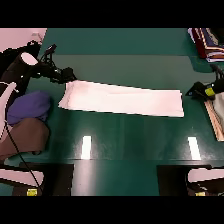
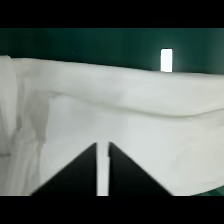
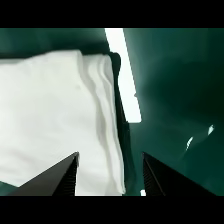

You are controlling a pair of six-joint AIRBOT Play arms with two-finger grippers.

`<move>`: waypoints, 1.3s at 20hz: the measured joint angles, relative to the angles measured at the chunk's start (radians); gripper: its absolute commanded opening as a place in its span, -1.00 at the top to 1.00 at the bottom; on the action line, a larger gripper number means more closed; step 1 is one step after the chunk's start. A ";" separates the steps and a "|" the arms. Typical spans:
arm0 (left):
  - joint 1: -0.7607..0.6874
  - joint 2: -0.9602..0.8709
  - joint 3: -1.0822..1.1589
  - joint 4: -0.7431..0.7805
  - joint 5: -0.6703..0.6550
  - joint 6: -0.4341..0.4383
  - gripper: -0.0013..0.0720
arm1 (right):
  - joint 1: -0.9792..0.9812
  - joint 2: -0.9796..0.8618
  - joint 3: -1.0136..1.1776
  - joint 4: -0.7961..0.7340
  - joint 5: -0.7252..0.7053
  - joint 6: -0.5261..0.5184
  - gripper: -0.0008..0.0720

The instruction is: Fold the shirts.

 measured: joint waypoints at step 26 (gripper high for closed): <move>-0.522 -0.336 0.330 -0.026 0.030 -0.108 0.90 | 0.206 0.091 0.305 0.302 0.133 -0.071 0.94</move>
